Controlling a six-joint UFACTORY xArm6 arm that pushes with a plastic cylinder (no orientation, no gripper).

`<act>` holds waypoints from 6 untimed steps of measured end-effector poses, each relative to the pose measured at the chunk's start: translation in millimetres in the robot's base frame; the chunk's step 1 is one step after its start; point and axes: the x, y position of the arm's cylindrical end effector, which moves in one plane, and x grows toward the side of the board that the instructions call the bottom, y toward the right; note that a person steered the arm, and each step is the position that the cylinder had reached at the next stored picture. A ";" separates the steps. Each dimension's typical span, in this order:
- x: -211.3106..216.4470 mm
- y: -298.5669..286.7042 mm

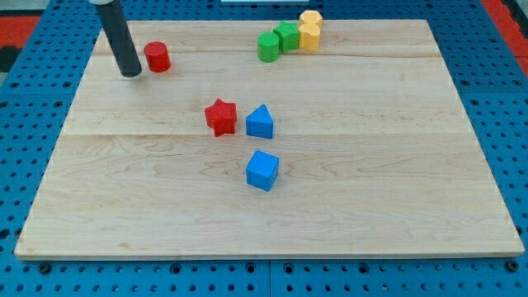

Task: Place the pointer above to the red star

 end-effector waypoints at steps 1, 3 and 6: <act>0.0 45.1; -38.2 75.3; -7.3 94.2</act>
